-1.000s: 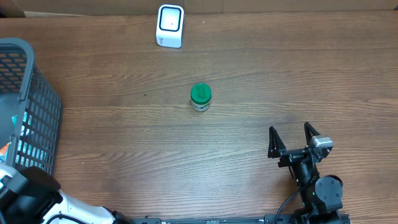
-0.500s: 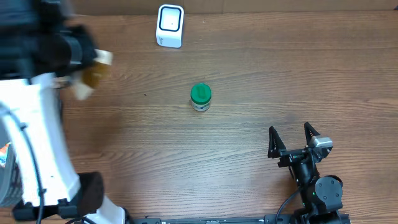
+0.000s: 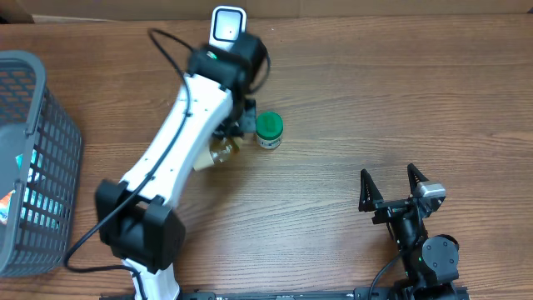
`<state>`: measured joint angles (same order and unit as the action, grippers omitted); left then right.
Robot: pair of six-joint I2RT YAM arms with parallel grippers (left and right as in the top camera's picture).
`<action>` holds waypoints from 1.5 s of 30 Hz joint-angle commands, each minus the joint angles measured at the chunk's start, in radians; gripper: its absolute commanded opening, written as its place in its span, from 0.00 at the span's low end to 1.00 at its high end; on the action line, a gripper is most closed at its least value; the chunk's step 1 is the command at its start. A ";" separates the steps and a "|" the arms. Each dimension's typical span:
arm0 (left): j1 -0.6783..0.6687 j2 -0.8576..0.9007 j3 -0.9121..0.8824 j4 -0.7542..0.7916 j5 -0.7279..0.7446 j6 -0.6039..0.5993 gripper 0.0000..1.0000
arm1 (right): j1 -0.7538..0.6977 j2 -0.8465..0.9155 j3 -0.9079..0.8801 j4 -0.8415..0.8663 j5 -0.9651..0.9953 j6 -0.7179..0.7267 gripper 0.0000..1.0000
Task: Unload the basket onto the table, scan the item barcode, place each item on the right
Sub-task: 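Carry the clear bag past the scanner and drop it beside the jar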
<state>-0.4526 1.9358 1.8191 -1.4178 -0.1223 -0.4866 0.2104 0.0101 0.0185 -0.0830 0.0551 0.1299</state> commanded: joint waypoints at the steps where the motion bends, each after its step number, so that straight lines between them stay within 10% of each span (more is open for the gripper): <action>1: -0.012 -0.007 -0.154 0.103 -0.022 -0.103 0.17 | 0.005 -0.007 -0.010 0.003 -0.004 0.000 1.00; 6: -0.011 -0.007 -0.282 0.233 -0.011 -0.105 0.68 | 0.005 -0.007 -0.010 0.003 -0.004 0.000 1.00; 9: -0.012 -0.007 -0.287 0.261 -0.011 -0.098 0.81 | 0.005 -0.007 -0.010 0.003 -0.004 0.000 1.00; 27: 0.159 -0.094 0.296 0.008 -0.008 -0.006 0.84 | 0.005 -0.007 -0.010 0.003 -0.004 0.000 1.00; 45: 0.916 -0.185 0.481 0.007 0.374 0.047 0.92 | 0.005 -0.007 -0.010 0.003 -0.004 0.000 1.00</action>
<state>0.3779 1.7618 2.2810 -1.4288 0.0952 -0.4664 0.2104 0.0101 0.0185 -0.0826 0.0551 0.1303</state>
